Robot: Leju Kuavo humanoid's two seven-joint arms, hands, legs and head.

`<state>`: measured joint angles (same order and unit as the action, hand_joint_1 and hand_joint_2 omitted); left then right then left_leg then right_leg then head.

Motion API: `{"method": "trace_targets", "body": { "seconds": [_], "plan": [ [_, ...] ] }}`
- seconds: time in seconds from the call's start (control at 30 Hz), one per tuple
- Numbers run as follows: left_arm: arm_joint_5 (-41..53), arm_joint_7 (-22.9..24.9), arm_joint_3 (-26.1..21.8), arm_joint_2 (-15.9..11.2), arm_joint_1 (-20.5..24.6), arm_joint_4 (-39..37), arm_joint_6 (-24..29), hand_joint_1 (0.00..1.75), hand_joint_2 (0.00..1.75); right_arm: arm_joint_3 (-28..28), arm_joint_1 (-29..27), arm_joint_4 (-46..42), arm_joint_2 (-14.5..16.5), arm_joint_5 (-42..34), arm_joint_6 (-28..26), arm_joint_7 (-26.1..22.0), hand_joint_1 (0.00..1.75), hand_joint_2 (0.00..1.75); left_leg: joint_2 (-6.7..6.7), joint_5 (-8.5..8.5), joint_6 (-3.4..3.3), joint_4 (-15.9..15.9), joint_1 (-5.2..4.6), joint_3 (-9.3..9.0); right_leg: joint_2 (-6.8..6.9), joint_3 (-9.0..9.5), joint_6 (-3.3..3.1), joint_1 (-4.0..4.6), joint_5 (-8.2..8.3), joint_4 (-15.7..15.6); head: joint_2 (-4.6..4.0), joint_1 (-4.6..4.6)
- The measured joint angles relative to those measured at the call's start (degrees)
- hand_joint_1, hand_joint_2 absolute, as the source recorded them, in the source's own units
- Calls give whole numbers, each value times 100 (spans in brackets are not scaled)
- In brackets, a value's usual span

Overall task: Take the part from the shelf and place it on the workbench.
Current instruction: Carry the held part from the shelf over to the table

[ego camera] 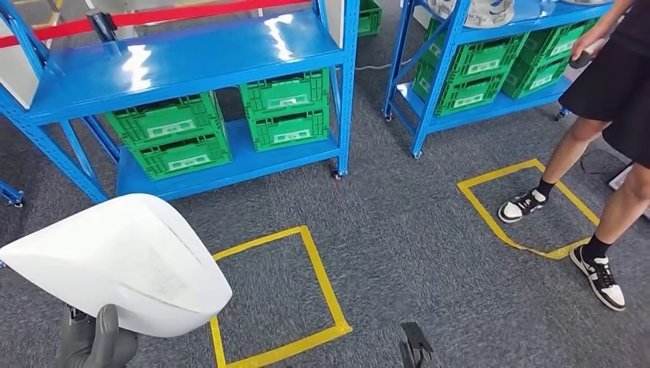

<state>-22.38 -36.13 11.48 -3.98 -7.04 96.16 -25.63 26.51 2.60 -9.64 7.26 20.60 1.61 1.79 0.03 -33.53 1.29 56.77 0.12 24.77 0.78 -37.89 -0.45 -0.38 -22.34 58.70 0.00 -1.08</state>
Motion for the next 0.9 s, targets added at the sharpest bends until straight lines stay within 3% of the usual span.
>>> {"method": "trace_targets", "body": {
  "seconds": [0.07, 0.1, 0.13, 0.2, 0.23, 0.27, 0.3, 0.33, 0.37, 0.43, 0.5, 0.57, 0.6, 0.67, 0.73, 0.77, 0.8, 0.83, 0.9],
  "plan": [
    [8, -8, -25, -1, -1, 1, 22, 175, 175, 0, -17, 1, -2, 1, 3, 42, 0, 0, 14, 80, -113, -24, -2, 94, -6, -36, 75, -17, 53, -15, 0, -2],
    [10, -12, -46, -2, -1, 3, 35, 175, 175, 0, -28, 2, -3, 1, 3, 61, 0, 0, 26, 150, -173, -27, 3, 163, -15, -83, 109, -26, -70, 63, 0, -6],
    [11, -18, -69, -2, -2, 4, 46, 175, 175, 0, -40, 2, -3, 2, 3, 72, 0, 0, 38, 228, -220, -31, 12, 245, -26, -151, 135, -34, -306, 242, 0, -10],
    [21, -32, -104, -6, -26, 8, 69, 175, 175, 0, -47, 2, -3, 15, 3, 97, 0, 0, 51, 378, -267, -19, 7, 423, -36, -313, 170, -42, -938, 920, 0, -19],
    [37, -35, -115, -8, -56, 8, 85, 175, 175, 0, -47, 2, -3, 31, 2, 126, 0, 0, 55, 454, -268, -3, 0, 520, -37, -362, 180, -42, -1121, 1291, 0, -20],
    [57, -37, -126, -10, -95, 8, 107, 175, 175, 0, -46, 2, -4, 52, 2, 162, 0, 0, 58, 525, -264, 21, -7, 623, -38, -355, 182, -42, -1152, 1559, 0, -20],
    [77, -38, -136, -12, -137, 8, 132, 175, 175, 0, -46, 2, -6, 74, 1, 202, 0, 0, 60, 590, -255, 55, -11, 729, -39, -265, 175, -41, -1054, 1650, -1, -21],
    [90, -37, -144, -13, -175, 8, 151, 175, 175, 0, -48, 2, -8, 94, 1, 230, 0, 0, 60, 644, -244, 94, -13, 838, -39, -74, 162, -40, -891, 1523, -1, -22],
    [95, -37, -149, -14, -202, 8, 180, 175, 175, 0, -48, 2, -10, 107, 1, 247, 0, 0, 59, 688, -230, 136, -13, 934, -41, 210, 140, -38, -766, 1207, -1, -22],
    [55, -16, -167, -14, -245, 8, 304, 175, 175, -1, -37, 1, -14, 120, -6, 243, 0, 0, 55, 755, -181, 208, -27, 1073, -44, 824, 80, -14, -847, 352, -1, -22],
    [-70, 100, -198, -13, -280, -1, 523, 175, 175, -3, -31, 0, -14, 145, -16, 195, 0, 0, 54, 819, -107, 219, -34, 1123, -40, 1073, 20, 18, -1030, -118, -1, -21],
    [-176, 239, -221, -20, -308, -22, 721, 175, 175, -14, -43, 0, -14, 229, -20, 132, 0, 0, 36, 873, -27, 203, -20, 1143, -4, 1026, -58, 13, -972, -183, -1, -21],
    [-192, 275, -226, -26, -316, -34, 785, 175, 175, -21, -48, 0, -15, 284, -18, 107, 0, 0, 23, 821, 8, 248, -12, 1176, 21, 1007, -105, 5, -921, -205, 0, -16],
    [-197, 302, -229, -38, -309, -57, 858, 175, 175, -46, -47, 0, -20, 378, -7, 68, 0, 0, 6, 431, 78, 676, 11, 1339, 89, 941, -177, -13, -820, -235, 0, -8],
    [-195, 296, -230, -39, -280, -74, 884, 175, 175, -84, -47, 0, -24, 408, 2, 33, 0, 0, 5, -18, 141, 1399, 29, 1555, 155, 853, -201, -9, -752, -230, -1, -2],
    [-187, 282, -231, -39, -272, -80, 886, 175, 175, -101, -47, 0, -24, 402, 3, 11, 0, 0, 6, -99, 164, 1657, 37, 1604, 194, 811, -200, -8, -728, -221, -1, -3],
    [-178, 267, -231, -38, -270, -85, 886, 175, 175, -110, -47, 0, -24, 386, 3, -17, 0, 0, 10, -71, 178, 1735, 43, 1566, 237, 773, -195, -8, -711, -208, -1, -3],
    [-169, 255, -232, -37, -267, -87, 886, 175, 175, -113, -47, 0, -24, 365, 3, -46, 0, 0, 28, 43, 183, 1592, 50, 1418, 286, 739, -189, -10, -700, -189, 0, -3],
    [-149, 249, -234, -28, -237, -92, 885, 175, 175, -113, -44, 0, -23, 334, 4, -101, 0, 0, 202, 295, 167, 839, 44, 899, 393, 708, -167, -3, -698, -138, 0, -1]
  ]
}}
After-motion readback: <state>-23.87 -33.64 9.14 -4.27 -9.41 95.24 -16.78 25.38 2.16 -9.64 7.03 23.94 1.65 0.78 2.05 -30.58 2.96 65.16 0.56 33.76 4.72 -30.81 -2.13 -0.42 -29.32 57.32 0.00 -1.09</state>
